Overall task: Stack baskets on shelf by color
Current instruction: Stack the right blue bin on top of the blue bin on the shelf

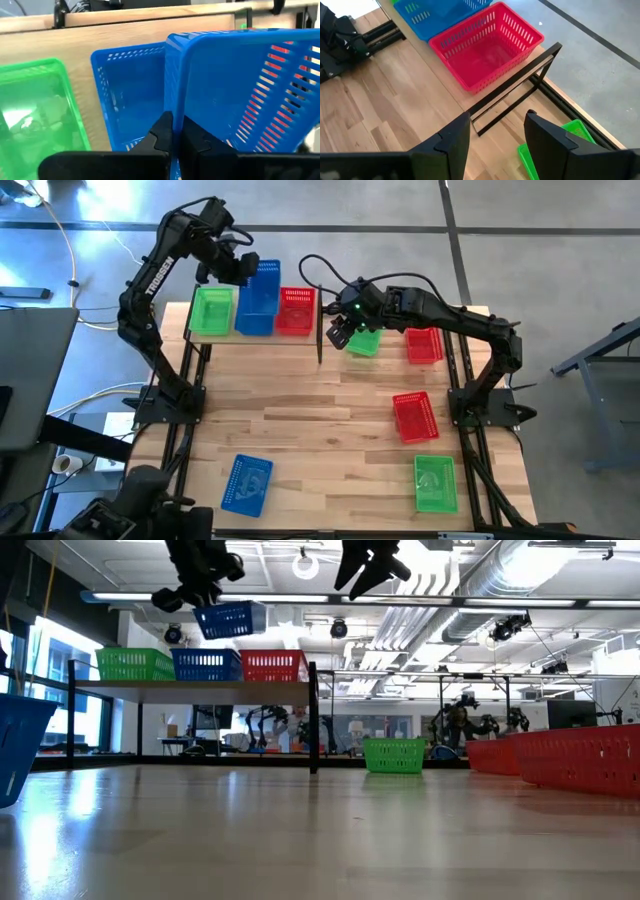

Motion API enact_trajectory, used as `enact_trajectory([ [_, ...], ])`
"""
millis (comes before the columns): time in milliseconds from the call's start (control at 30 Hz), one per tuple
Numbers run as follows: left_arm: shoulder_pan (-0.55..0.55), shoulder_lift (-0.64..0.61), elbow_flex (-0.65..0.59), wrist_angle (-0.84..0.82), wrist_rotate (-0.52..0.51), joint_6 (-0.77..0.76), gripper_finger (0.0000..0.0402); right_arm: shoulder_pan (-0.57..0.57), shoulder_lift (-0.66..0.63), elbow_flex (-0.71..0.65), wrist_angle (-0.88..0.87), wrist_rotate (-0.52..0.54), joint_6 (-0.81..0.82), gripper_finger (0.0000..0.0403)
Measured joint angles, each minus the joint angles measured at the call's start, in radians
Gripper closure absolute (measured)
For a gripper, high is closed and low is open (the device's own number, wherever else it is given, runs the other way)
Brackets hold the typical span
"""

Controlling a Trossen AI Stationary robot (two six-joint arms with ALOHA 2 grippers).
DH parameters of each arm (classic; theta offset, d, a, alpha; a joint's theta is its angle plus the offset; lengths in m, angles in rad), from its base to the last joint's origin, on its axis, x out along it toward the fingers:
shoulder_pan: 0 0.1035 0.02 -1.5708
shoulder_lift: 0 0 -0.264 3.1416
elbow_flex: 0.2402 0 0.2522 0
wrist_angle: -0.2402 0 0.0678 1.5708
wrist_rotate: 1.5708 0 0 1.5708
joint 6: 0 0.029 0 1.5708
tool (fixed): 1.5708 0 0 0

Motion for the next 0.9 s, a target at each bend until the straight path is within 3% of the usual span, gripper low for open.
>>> enact_trajectory([
  [300,-0.083,-0.057,0.000,0.000,-0.086,-0.130,0.0401,0.000,0.000,-0.002,0.000,0.003,-0.034,0.0231],
  [600,-0.096,-0.134,-0.001,0.000,-0.141,-0.130,0.0401,0.000,0.000,-0.002,-0.030,-0.001,-0.060,0.0231],
  [900,-0.095,-0.317,-0.183,-0.001,-0.209,-0.137,0.0401,0.000,0.000,-0.002,-0.047,-0.004,-0.051,0.0231],
])
